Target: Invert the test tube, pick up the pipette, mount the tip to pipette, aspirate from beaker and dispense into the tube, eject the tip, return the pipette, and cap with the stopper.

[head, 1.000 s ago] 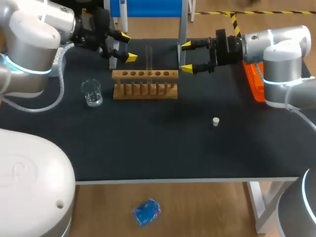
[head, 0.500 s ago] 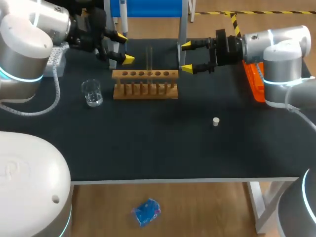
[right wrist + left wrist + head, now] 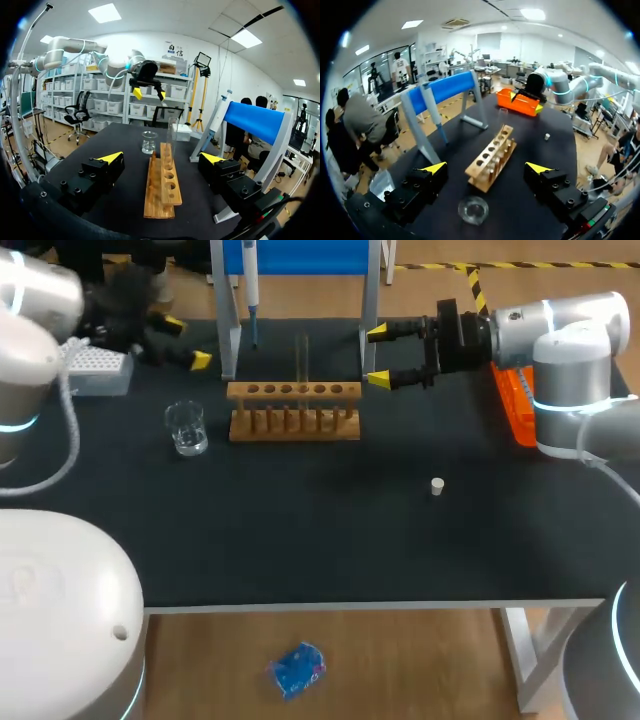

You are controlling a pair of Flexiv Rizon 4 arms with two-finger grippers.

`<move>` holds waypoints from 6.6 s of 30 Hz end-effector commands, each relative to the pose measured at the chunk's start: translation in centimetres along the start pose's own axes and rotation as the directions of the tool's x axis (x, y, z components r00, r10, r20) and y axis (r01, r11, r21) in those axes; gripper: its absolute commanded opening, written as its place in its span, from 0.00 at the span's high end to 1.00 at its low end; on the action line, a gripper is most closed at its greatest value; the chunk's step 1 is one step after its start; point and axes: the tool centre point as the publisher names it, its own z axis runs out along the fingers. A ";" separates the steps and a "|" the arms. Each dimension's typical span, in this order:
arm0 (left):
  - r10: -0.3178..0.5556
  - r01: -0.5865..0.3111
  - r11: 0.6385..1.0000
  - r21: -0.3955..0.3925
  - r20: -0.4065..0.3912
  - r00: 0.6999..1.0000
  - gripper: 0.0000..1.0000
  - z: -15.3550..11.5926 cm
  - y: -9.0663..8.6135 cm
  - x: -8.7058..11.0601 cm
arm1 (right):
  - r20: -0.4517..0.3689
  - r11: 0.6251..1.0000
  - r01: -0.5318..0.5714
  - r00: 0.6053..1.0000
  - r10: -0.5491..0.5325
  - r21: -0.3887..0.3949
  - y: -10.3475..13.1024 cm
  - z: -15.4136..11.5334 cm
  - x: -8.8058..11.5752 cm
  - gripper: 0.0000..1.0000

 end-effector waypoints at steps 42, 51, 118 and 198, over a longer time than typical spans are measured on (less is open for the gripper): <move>-0.190 0.200 0.980 0.008 0.345 0.919 0.00 -10.0 9.5 -9.6 | -0.002 1.000 0.001 1.000 -0.001 -0.001 -0.1 0.0 -0.1 0.00; -0.241 0.253 0.967 0.023 0.401 0.884 0.00 -9.2 11.3 -15.4 | -0.002 1.000 0.001 1.000 -0.001 -0.001 -0.1 0.0 -0.1 0.00; -0.427 0.532 0.846 0.037 0.644 0.634 0.00 0.9 16.1 -30.0 | -0.002 1.000 0.001 1.000 -0.001 -0.001 -0.1 0.0 -0.1 0.00; -0.485 0.587 0.807 0.061 0.636 0.601 0.51 2.6 17.2 -31.0 | -0.002 1.000 0.001 1.000 -0.001 -0.001 -0.1 0.0 -0.1 0.00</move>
